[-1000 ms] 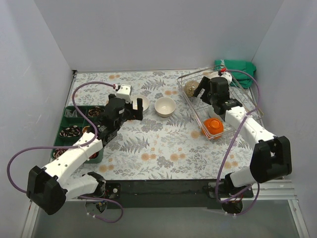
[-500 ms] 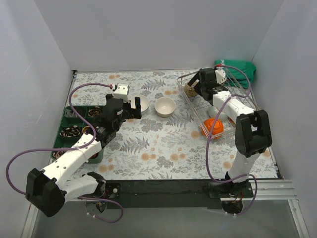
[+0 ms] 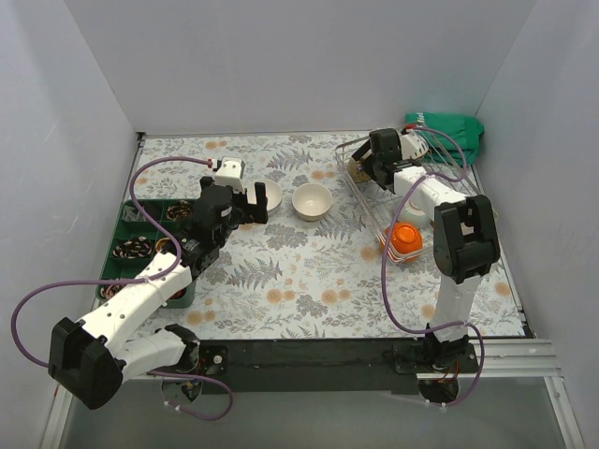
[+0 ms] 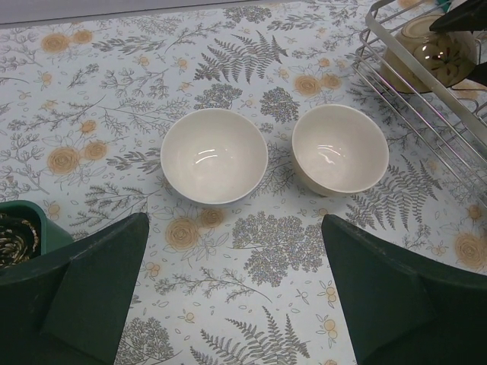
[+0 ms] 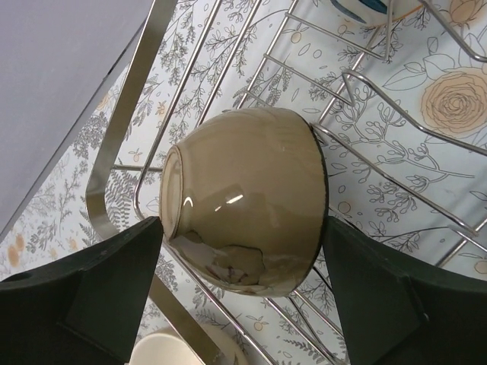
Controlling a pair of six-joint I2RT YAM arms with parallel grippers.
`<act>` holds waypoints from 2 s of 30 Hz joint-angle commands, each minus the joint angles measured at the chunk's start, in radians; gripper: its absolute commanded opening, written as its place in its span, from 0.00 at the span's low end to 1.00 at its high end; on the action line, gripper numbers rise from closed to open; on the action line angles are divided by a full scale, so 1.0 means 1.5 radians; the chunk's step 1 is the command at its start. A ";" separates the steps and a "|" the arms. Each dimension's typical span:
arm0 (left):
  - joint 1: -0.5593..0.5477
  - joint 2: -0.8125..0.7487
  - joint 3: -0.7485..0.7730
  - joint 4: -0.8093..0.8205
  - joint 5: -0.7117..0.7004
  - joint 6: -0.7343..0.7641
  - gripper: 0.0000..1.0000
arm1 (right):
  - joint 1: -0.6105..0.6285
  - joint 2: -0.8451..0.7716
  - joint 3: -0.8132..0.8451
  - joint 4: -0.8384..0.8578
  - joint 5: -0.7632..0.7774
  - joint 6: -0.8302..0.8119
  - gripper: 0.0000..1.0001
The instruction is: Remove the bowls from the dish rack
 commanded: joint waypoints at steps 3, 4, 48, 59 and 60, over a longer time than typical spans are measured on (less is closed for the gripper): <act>-0.001 -0.019 -0.007 0.009 0.009 0.002 0.98 | -0.007 0.030 0.048 0.000 0.016 0.033 0.92; 0.000 -0.019 -0.006 0.008 0.010 0.002 0.98 | -0.007 0.033 0.051 -0.002 0.015 0.038 0.91; -0.001 -0.006 -0.009 0.009 0.011 0.007 0.98 | -0.020 -0.140 -0.049 0.135 -0.053 -0.071 0.01; 0.000 -0.004 -0.009 0.009 0.009 0.008 0.98 | -0.028 -0.206 -0.125 0.179 -0.106 -0.230 0.01; -0.001 -0.004 -0.009 0.009 0.009 0.007 0.98 | -0.030 -0.214 -0.128 0.181 -0.114 -0.251 0.01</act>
